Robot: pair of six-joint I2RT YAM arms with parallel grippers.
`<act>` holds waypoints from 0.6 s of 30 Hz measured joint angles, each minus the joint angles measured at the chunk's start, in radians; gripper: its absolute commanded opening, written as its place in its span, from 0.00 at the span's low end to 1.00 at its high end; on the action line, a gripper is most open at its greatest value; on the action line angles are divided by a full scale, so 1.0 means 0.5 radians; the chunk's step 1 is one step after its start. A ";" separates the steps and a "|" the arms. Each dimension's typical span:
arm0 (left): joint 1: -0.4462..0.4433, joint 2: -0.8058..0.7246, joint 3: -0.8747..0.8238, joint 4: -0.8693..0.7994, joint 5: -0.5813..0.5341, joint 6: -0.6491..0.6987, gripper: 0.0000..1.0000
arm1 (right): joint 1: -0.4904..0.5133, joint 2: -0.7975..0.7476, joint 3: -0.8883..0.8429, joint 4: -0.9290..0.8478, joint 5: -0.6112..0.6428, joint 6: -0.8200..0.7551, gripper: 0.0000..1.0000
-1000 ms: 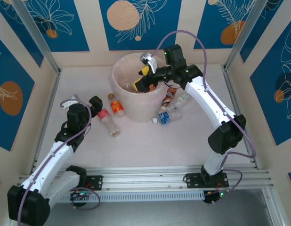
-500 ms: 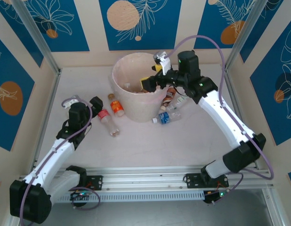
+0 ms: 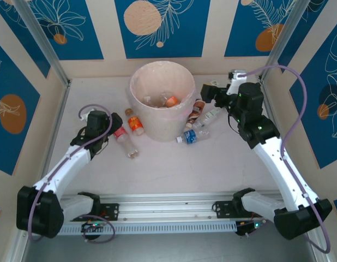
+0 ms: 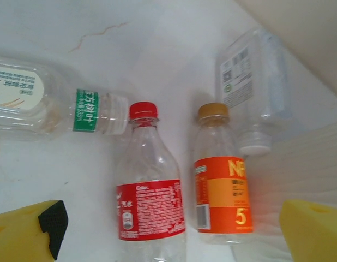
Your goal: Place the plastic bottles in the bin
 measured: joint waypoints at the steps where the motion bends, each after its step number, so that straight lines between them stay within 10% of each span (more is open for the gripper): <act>1: 0.025 0.055 0.037 -0.041 -0.007 0.019 1.00 | -0.039 -0.021 -0.036 -0.013 0.010 0.049 1.00; 18: 0.603 0.565 0.198 -0.298 -0.052 -0.911 1.00 | -0.156 -0.133 -0.121 -0.116 0.031 0.267 1.00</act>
